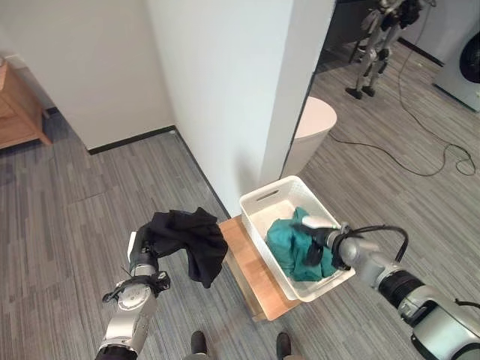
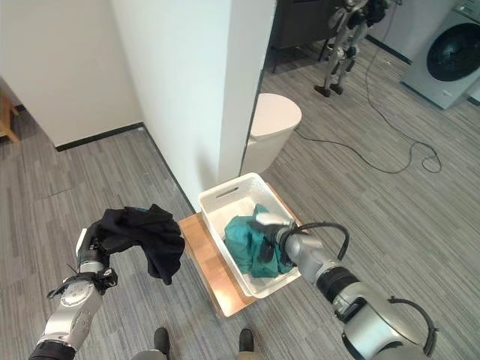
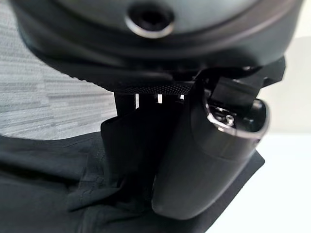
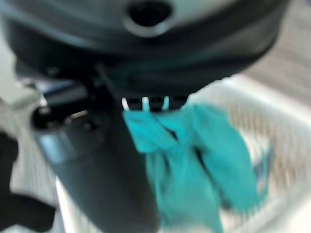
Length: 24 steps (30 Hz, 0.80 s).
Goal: Pick up bed clothes into laundry basket.
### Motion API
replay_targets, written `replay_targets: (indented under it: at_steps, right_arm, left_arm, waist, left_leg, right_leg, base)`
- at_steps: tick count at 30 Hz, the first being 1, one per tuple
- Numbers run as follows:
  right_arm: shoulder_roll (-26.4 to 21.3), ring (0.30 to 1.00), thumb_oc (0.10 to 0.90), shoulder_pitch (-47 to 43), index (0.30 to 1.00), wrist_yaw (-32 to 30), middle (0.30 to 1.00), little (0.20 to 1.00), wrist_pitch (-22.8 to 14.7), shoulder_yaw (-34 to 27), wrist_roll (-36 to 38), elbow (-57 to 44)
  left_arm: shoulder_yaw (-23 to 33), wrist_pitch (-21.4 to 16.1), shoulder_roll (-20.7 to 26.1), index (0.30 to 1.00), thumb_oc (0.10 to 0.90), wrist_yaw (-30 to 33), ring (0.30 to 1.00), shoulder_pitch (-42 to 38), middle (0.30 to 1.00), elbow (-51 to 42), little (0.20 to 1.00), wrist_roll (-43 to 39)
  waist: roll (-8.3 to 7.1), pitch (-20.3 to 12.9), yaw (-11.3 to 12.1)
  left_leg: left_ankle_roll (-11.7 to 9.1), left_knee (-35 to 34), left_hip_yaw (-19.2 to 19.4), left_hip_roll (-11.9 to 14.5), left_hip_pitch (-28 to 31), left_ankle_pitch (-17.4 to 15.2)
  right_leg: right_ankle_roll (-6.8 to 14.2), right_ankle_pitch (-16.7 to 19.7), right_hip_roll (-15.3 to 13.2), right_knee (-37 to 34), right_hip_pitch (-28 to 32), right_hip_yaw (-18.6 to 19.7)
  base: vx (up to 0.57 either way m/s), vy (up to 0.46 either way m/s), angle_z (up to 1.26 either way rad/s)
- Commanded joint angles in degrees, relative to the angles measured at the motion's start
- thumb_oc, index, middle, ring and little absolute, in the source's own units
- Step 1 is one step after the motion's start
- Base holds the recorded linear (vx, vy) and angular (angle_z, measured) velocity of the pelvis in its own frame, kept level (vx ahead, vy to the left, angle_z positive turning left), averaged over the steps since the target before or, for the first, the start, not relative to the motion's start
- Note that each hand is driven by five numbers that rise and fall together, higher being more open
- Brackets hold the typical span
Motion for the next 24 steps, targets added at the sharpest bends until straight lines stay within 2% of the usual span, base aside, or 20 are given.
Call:
replay_targets:
  at_steps: [1, 3, 6, 7, 8, 9, 11, 14, 17, 18, 21, 22, 24]
  right_arm:
    - [0.8, 0.900, 0.800, -6.6, 0.900, 0.6, 0.900, 0.900, -0.6, 2.8, -1.7, 5.5]
    - [-1.1, 0.900, 0.800, -9.2, 0.900, 0.2, 0.900, 0.900, -0.4, 2.4, -1.4, 5.5]
    - [-6.4, 0.900, 0.800, -10.9, 0.900, 0.0, 0.900, 0.900, -0.8, 0.7, 1.6, -1.0]
    - [-6.7, 0.900, 0.800, -10.8, 0.900, 0.2, 0.900, 0.900, -0.6, 0.6, 1.7, -1.5]
    - [-9.8, 0.900, 0.800, -11.5, 0.900, -0.4, 0.900, 0.900, -1.3, -1.6, 6.0, -8.8]
    - [-10.1, 0.900, 0.800, -11.3, 0.900, -0.3, 0.900, 0.900, -1.1, -1.8, 6.1, -9.2]
    - [-14.1, 0.900, 0.800, -12.8, 0.900, -1.0, 0.900, 0.900, -1.7, -4.7, 11.3, -16.0]
    - [-16.5, 0.900, 0.800, -13.9, 0.900, -1.2, 0.900, 0.900, -2.1, -6.1, 13.3, -18.8]
    - [-22.0, 0.900, 0.800, -15.8, 0.900, -1.4, 0.900, 0.900, -2.2, -8.5, 15.9, -24.7]
    - [-22.1, 0.900, 0.800, -15.6, 0.900, -1.4, 0.900, 0.900, -2.1, -8.7, 15.9, -25.0]
    - [-26.9, 0.900, 0.800, -15.6, 0.900, -1.1, 0.900, 0.900, -2.2, -10.2, 16.8, -29.9]
    - [-28.9, 0.900, 0.800, -14.6, 0.900, -1.3, 0.900, 0.900, -2.2, -11.7, 17.3, -32.5]
    - [-32.8, 0.900, 0.800, -9.8, 0.900, -3.9, 0.900, 0.900, -3.2, -18.7, 18.7, -40.0]
  left_arm:
    - [1.0, -8.3, 3.7, 0.300, 0.400, -2.6, 0.300, -4.8, 0.300, -9.1, 0.300, -0.1]
    - [1.2, -8.8, 3.8, 0.300, 0.400, -2.7, 0.300, -4.9, 0.300, -9.8, 0.300, -0.5]
    - [2.3, -8.6, 3.7, 0.300, 0.400, -2.5, 0.300, -5.3, 0.300, -9.9, 0.300, -0.3]
    - [2.2, -8.6, 3.7, 0.300, 0.400, -2.6, 0.300, -5.4, 0.300, -9.9, 0.300, -0.3]
    - [3.4, -8.4, 3.9, 0.300, 0.400, -2.4, 0.300, -5.6, 0.300, -9.6, 0.300, -0.2]
    - [3.3, -8.4, 3.8, 0.300, 0.400, -2.5, 0.300, -5.6, 0.300, -9.6, 0.300, -0.2]
    - [4.6, -8.2, 4.3, 0.300, 0.400, -2.6, 0.300, -5.1, 0.300, -9.1, 0.300, -0.5]
    - [5.1, -8.1, 4.4, 0.300, 0.400, -2.8, 0.300, -4.5, 0.300, -9.1, 0.300, -0.7]
    - [6.3, -7.9, 4.7, 0.300, 0.400, -3.2, 0.300, -2.8, 0.300, -9.6, 0.300, -1.0]
    - [6.2, -7.8, 4.6, 0.300, 0.400, -3.2, 0.300, -2.8, 0.300, -9.7, 0.300, -1.0]
    - [7.0, -7.4, 4.7, 0.300, 0.400, -3.3, 0.300, -1.6, 0.300, -10.4, 0.300, -0.6]
    - [7.3, -7.2, 4.7, 0.300, 0.400, -3.5, 0.300, -1.1, 0.300, -10.8, 0.300, -0.6]
    - [7.3, -6.9, 4.2, 0.300, 0.400, -2.8, 0.300, -1.7, 0.300, -11.5, 0.300, 0.8]
  waist:
    - [-4.43, 0.2, 2.6]
    - [-4.95, 0.5, 3.4]
    - [-5.20, 0.4, 2.9]
    - [-5.13, 0.4, 3.0]
    - [-5.24, 0.2, 2.4]
    - [-5.20, 0.2, 2.4]
    - [-5.18, -0.2, 1.9]
    - [-5.24, -0.6, 1.8]
    - [-5.30, -1.4, 1.3]
    - [-5.25, -1.4, 1.3]
    - [-5.32, -2.0, 0.5]
    - [-5.26, -2.2, 0.3]
    - [-4.97, -3.0, -1.7]
  left_leg:
    - [-3.1, 0.0, -0.4, 1.3, -0.7, -6.7]
    - [-3.3, 0.0, -0.6, 1.2, -1.8, -6.3]
    - [-3.4, 0.0, -0.3, 1.2, -2.2, -6.2]
    - [-3.4, 0.0, -0.3, 1.2, -2.2, -6.2]
    - [-3.4, 0.0, 0.0, 1.2, -1.8, -6.4]
    - [-3.4, 0.0, 0.0, 1.2, -1.8, -6.4]
    - [-3.4, 0.0, 0.3, 1.3, -1.0, -6.8]
    - [-3.4, 0.0, 0.4, 1.3, -0.5, -7.0]
    - [-3.5, 0.0, 0.5, 1.3, 0.3, -7.3]
    - [-3.5, 0.0, 0.5, 1.3, 0.3, -7.3]
    - [-3.5, 0.0, 0.7, 1.3, 0.8, -7.5]
    - [-3.5, 0.0, 0.8, 1.4, 1.0, -7.6]
    - [-3.7, 0.0, 1.4, 1.6, 1.4, -7.7]
  right_leg:
    - [-2.5, -1.5, 0.2, 0.3, -1.6, -4.0]
    - [-2.6, -1.4, 0.4, 0.3, -2.3, -4.3]
    - [-2.5, -1.3, 0.5, 0.3, -2.7, -4.4]
    - [-2.5, -1.3, 0.5, 0.3, -2.7, -4.4]
    - [-2.5, -1.3, 0.5, 0.3, -2.5, -4.3]
    - [-2.5, -1.3, 0.5, 0.3, -2.5, -4.3]
    - [-2.5, -1.4, 0.4, 0.3, -1.8, -4.1]
    - [-2.5, -1.5, 0.4, 0.3, -1.3, -4.0]
    - [-2.4, -1.5, 0.3, 0.3, -0.9, -3.8]
    - [-2.4, -1.5, 0.3, 0.3, -0.9, -3.8]
    - [-2.3, -1.6, 0.3, 0.3, -0.6, -3.6]
    - [-2.3, -1.6, 0.2, 0.3, -0.5, -3.5]
    - [-2.1, -1.6, 0.1, 0.3, -0.3, -3.1]
  base:
    - [-0.04, -0.031, 0.04]
    - [-0.03, -0.032, 0.10]
    - [-0.01, 0.000, 0.17]
    - [0.00, 0.019, 0.03]
    - [0.00, 0.000, 0.00]
    - [0.00, 0.000, 0.00]
    - [0.00, 0.000, 0.00]
    - [0.02, 0.007, -0.03]
    - [0.00, 0.000, 0.00]
    - [0.00, 0.000, 0.00]
    - [0.00, 0.000, 0.00]
    - [0.00, 0.000, 0.00]
    - [0.01, 0.003, -0.05]
